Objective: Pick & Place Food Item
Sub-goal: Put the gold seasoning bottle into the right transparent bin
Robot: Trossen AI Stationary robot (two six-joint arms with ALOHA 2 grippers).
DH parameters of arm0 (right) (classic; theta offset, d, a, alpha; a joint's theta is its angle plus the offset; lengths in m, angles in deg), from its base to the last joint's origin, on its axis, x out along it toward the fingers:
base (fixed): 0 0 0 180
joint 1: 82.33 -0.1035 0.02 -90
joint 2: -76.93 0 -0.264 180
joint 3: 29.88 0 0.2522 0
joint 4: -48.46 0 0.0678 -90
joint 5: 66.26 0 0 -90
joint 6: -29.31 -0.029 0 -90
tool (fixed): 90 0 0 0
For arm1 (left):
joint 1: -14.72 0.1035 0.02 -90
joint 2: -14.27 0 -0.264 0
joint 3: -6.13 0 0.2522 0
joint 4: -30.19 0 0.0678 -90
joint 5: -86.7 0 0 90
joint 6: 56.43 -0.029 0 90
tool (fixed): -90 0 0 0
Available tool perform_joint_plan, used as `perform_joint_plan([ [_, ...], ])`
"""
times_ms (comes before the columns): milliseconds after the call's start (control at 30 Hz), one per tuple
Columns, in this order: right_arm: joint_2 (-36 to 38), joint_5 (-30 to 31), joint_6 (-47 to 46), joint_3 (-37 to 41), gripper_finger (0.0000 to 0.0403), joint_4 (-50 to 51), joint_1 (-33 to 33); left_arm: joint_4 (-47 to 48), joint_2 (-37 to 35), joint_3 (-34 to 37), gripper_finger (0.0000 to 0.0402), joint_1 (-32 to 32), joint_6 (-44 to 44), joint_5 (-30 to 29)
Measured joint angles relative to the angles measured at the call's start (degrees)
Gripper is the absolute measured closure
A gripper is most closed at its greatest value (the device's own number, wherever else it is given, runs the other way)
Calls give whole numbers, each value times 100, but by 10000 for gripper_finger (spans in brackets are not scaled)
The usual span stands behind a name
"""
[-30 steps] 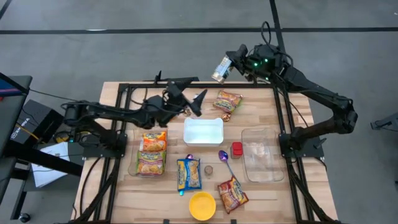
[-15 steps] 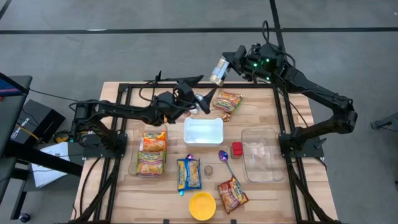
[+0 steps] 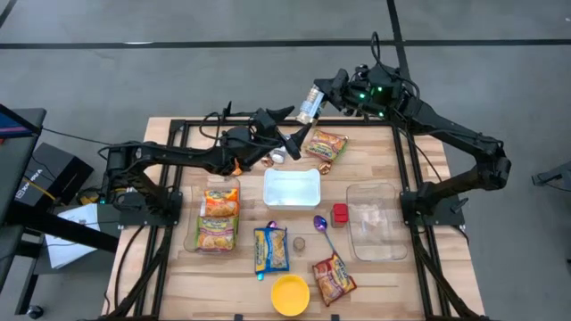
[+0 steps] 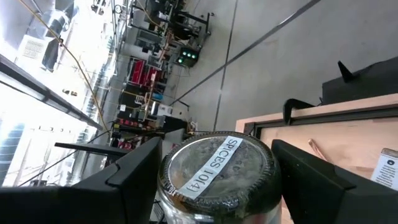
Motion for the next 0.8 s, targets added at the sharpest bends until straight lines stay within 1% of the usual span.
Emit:
perform_joint_plan([
  [133, 0, -3, -7, 0, 135, -67, 0, 182, 2, 2, 24, 0, 128, 19],
  [333, 0, 21, -11, 0, 135, -242, -96, 188, 2, 2, 23, 24, 129, 27],
  [800, 0, 20, -17, 0, 137, -252, -306, -55, 2, 7, 32, 44, 161, 21],
])
